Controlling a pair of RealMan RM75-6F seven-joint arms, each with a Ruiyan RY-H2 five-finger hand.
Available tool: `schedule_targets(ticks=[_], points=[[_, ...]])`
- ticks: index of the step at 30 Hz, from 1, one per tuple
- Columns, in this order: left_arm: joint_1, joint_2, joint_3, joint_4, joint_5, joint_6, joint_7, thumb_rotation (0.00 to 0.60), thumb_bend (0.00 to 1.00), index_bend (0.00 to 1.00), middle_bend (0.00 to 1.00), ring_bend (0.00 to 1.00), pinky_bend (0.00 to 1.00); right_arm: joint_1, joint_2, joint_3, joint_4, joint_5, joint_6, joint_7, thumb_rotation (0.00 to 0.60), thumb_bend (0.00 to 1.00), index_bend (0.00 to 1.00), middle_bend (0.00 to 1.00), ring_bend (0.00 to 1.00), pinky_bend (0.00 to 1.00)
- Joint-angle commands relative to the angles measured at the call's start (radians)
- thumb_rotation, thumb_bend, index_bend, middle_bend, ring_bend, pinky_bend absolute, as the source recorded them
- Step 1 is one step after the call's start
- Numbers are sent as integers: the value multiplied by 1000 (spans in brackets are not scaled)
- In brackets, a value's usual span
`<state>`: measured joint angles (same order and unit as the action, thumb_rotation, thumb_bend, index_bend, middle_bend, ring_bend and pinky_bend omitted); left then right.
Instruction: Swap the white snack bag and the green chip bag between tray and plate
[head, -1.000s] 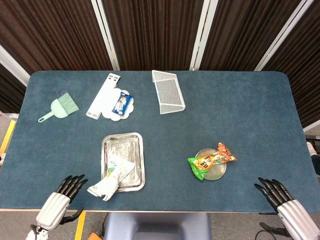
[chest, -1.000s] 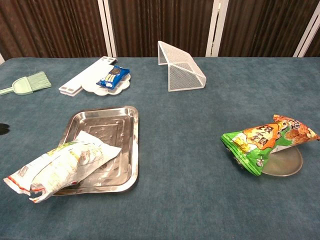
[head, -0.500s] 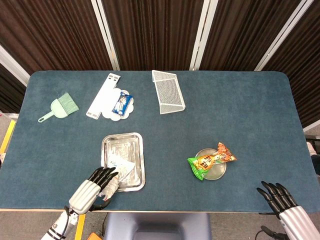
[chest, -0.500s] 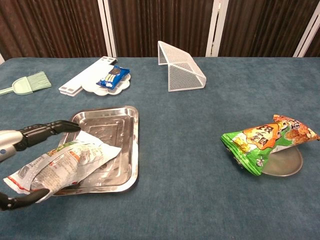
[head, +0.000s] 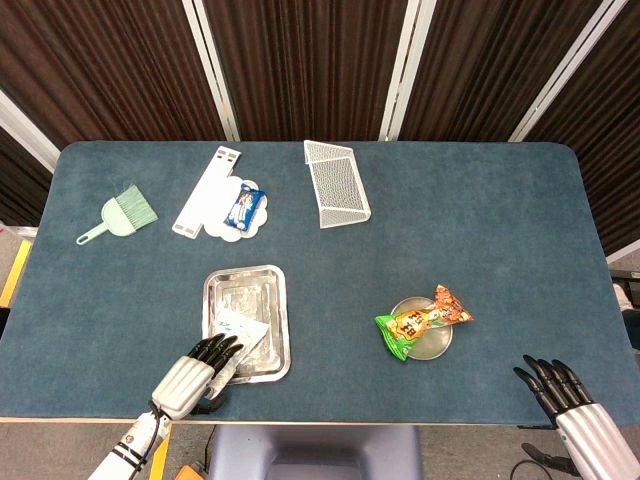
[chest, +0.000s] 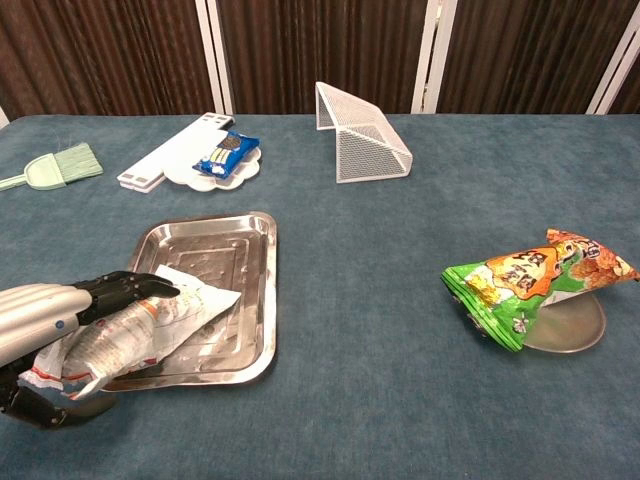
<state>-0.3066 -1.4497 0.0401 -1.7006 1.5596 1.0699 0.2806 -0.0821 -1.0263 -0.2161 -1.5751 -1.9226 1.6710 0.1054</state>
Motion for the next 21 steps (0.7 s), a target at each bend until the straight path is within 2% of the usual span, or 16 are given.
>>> schedule_targets(ticks=[1,3,5,7,9,13,17,21], points=[[-6,-22,-22,26,-29,6,20,600,340,0,0,0,263,1,0,0,-3,3,-8,-5,600,120,0,0,0,0],[-10,-42,-35,37,-58,6,42,600,343,17,18,44,382,1,0,1,-5,3,-11,-8,600,121,0,0,0,0],[-8,-63,-45,48,-73,23,58,600,354,91,117,181,491,2,1,0,-7,1,-13,-9,600,121,0,0,0,0],[-8,-75,-49,57,-79,34,60,600,367,212,283,345,621,2,1,0,-7,2,-15,-10,600,120,0,0,0,0],[-10,-86,-56,67,-81,47,51,600,375,279,373,418,682,3,2,0,-8,3,-20,-10,600,120,0,0,0,0],[-17,-111,-74,95,-68,81,15,600,393,394,518,529,763,5,3,0,-11,6,-28,-13,600,120,0,0,0,0],[-31,-126,-95,115,-42,114,-18,600,413,432,562,565,786,5,4,2,-15,13,-34,-14,600,120,0,0,0,0],[-65,-142,-138,137,-24,136,-37,600,413,439,569,570,787,7,8,3,-22,22,-43,-14,600,120,0,0,0,0]])
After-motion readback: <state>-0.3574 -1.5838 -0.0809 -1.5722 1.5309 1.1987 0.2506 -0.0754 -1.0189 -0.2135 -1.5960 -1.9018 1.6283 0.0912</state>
